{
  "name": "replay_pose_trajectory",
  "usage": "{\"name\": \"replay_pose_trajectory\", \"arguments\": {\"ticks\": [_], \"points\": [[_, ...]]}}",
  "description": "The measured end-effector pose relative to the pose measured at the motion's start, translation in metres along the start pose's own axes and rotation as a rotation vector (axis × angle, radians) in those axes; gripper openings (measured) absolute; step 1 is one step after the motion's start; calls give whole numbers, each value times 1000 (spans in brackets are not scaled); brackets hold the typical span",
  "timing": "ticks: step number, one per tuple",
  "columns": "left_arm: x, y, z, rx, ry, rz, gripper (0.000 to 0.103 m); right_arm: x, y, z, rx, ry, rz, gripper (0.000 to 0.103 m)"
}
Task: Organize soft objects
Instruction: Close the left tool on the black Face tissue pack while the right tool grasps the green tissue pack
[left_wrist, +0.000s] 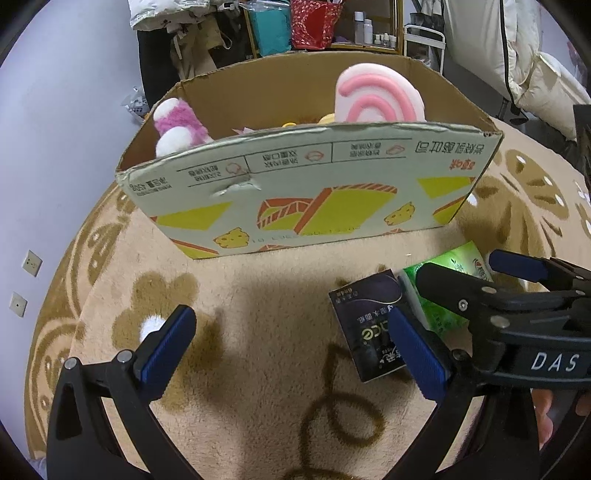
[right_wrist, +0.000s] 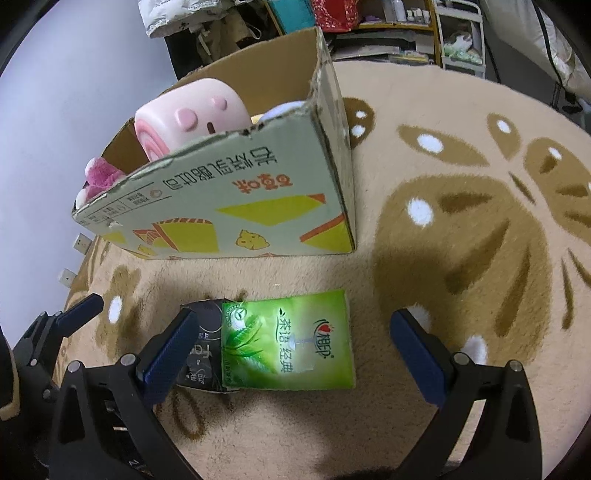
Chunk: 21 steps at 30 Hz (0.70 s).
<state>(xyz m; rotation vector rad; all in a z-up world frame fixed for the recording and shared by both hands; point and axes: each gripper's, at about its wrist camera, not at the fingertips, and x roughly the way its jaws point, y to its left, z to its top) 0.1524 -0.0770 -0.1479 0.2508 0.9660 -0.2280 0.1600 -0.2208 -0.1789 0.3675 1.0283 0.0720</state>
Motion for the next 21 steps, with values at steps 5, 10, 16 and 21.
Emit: {"name": "replay_pose_trajectory", "arguments": {"ticks": [5,10,16,21], "points": [[3,-4,-2,12,11,-2,103,4,-2,1,3,13,2,103],[7,-7,-2,19,20,-8,103,9,-2,1,1,31,-1,103],[11,-6,-2,0,31,-32,103,13,0,1,-11,39,-20,103],[16,-8,-4,-10,45,-50,103,15,-1,1,-12,44,-28,103]]}}
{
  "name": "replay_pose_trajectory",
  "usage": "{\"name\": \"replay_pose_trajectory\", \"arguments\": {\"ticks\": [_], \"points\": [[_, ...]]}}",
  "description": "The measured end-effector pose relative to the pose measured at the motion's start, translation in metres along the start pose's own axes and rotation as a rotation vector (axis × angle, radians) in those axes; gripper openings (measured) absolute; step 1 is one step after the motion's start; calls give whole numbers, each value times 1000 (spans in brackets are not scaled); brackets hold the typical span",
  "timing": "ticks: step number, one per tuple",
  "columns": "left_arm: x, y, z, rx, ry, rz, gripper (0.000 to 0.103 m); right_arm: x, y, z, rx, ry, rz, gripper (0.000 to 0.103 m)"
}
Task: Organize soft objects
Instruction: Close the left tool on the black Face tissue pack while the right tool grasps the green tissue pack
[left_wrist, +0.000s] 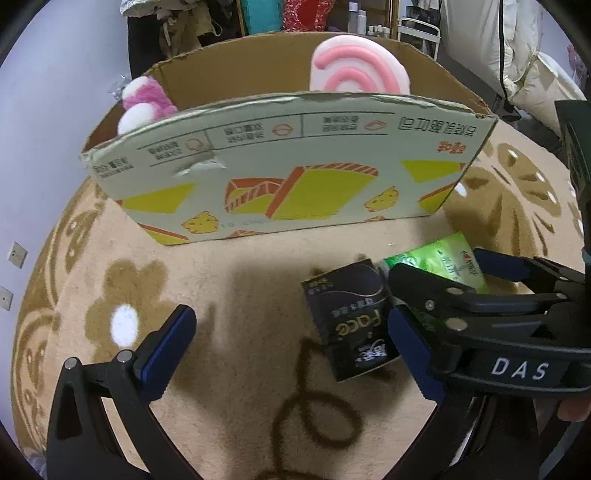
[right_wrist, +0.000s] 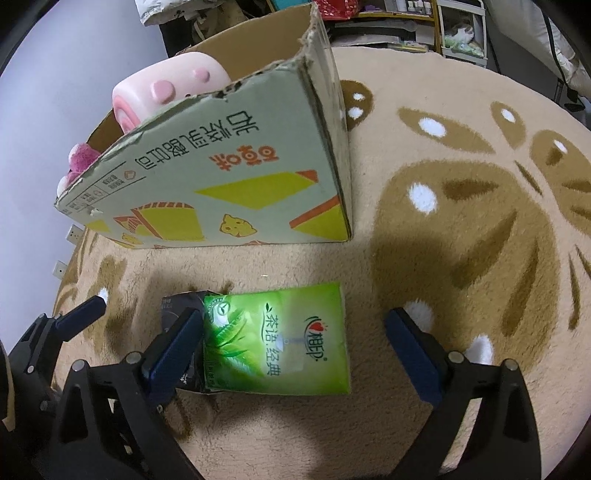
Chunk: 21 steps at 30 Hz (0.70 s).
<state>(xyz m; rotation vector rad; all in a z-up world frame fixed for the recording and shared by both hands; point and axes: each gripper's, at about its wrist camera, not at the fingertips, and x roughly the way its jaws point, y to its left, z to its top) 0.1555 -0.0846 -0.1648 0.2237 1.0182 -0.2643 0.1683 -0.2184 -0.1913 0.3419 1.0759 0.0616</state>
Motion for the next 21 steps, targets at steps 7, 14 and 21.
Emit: {"name": "replay_pose_trajectory", "arguments": {"ticks": [7,14,21], "points": [[5,-4,-3,-10,19,-31,103,0,-1,-1,-15,9,-8,103],[11,-5,-4,-22,39,-44,103,7,5,-1,-33,20,-19,103],[15,-4,-4,-40,47,-47,103,7,-1,1,-11,7,-52,82]]}}
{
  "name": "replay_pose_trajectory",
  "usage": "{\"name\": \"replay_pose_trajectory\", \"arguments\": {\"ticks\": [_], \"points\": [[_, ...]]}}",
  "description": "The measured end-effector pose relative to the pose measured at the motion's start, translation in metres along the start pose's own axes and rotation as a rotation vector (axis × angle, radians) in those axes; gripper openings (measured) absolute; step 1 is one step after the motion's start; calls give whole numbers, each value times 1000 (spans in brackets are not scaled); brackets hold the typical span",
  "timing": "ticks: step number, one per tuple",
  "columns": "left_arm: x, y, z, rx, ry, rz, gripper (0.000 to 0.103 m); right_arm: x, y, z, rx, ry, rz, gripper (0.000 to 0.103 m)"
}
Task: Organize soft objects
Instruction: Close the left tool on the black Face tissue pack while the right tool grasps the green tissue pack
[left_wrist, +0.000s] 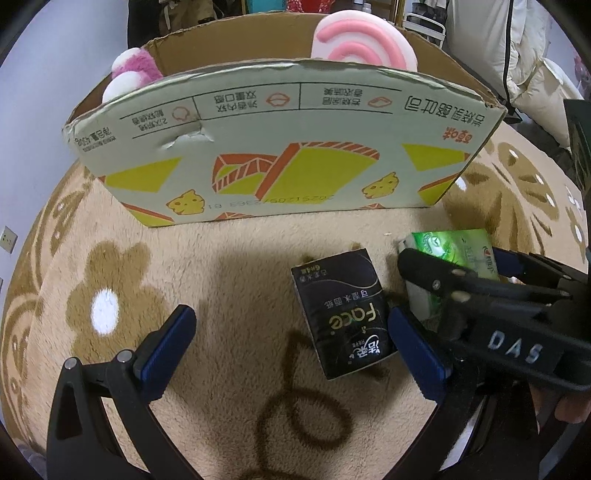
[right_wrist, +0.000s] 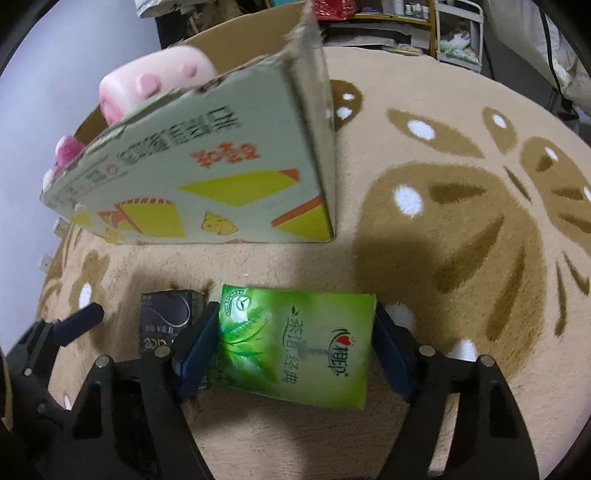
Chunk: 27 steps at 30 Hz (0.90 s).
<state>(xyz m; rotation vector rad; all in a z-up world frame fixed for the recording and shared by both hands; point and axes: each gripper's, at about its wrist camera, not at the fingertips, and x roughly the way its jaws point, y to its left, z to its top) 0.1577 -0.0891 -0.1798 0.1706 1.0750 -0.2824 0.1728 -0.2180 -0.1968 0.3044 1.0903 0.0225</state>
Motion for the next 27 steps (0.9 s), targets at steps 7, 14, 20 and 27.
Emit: {"name": "replay_pose_trajectory", "arguments": {"ticks": [7,14,20,27], "points": [[-1,4,2,-11,2,-1,103,2,-1,0,5,-3,8,82],[0,8,1,-34,8,-34,103,-10,-18,2,31,-17,29,81],[6,8,-1,-39,29,-40,102,-12,-20,2,27,-16,25,81],[12,7,-5,-30,54,-8,80,-10,-16,2,28,-16,22,81]]}}
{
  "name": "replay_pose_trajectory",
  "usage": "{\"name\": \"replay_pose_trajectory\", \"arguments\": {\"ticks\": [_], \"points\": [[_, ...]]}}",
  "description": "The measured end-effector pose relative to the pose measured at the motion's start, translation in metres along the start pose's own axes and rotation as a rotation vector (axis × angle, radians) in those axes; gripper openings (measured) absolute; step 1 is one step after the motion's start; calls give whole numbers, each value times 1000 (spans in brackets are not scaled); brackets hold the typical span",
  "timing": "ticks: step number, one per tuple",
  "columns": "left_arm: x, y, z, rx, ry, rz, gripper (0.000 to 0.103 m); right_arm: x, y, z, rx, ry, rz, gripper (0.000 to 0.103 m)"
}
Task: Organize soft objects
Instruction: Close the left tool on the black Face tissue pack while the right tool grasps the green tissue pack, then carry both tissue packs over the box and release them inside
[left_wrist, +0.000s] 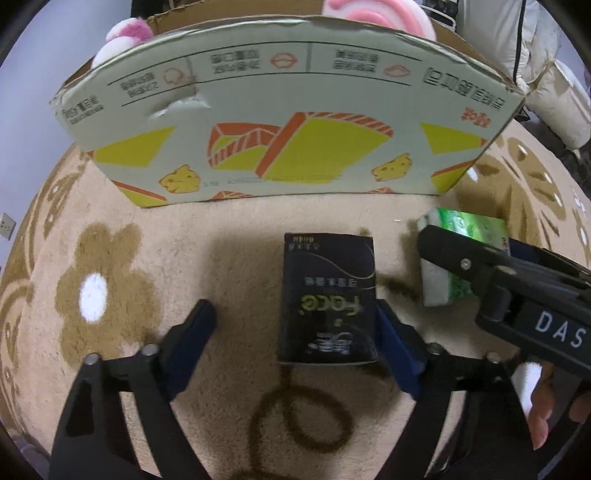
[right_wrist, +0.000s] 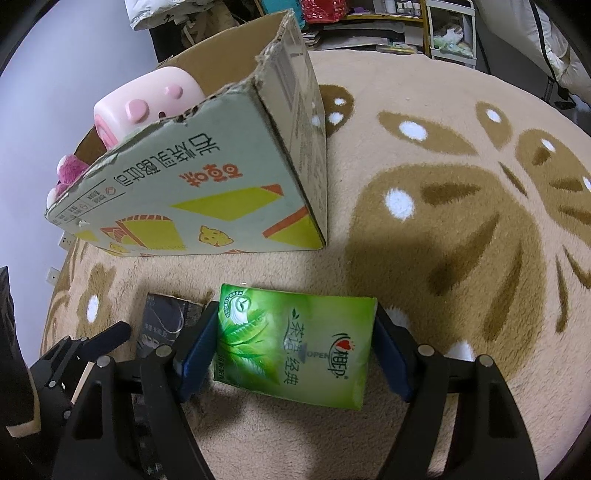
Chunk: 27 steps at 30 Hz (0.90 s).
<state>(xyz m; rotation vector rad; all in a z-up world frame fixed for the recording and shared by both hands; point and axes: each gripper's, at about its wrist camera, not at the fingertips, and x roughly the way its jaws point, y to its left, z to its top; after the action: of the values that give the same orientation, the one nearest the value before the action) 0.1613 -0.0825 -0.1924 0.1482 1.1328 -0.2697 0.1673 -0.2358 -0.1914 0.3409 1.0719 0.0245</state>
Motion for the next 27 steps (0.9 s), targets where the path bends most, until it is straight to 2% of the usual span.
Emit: {"name": "replay_pose_trajectory", "arguments": {"ticks": [9,10,27], "points": [[-7,17,-4,-25,-36,40,46,0,4,0,-10,-2,-8,81],[-8,17,-4,-20,-40,47,45,1,5,0,-12,-2,-10,81],[-31,19,0,-42,-103,94,45,-2,13,-6,-32,-28,-26,81]]}}
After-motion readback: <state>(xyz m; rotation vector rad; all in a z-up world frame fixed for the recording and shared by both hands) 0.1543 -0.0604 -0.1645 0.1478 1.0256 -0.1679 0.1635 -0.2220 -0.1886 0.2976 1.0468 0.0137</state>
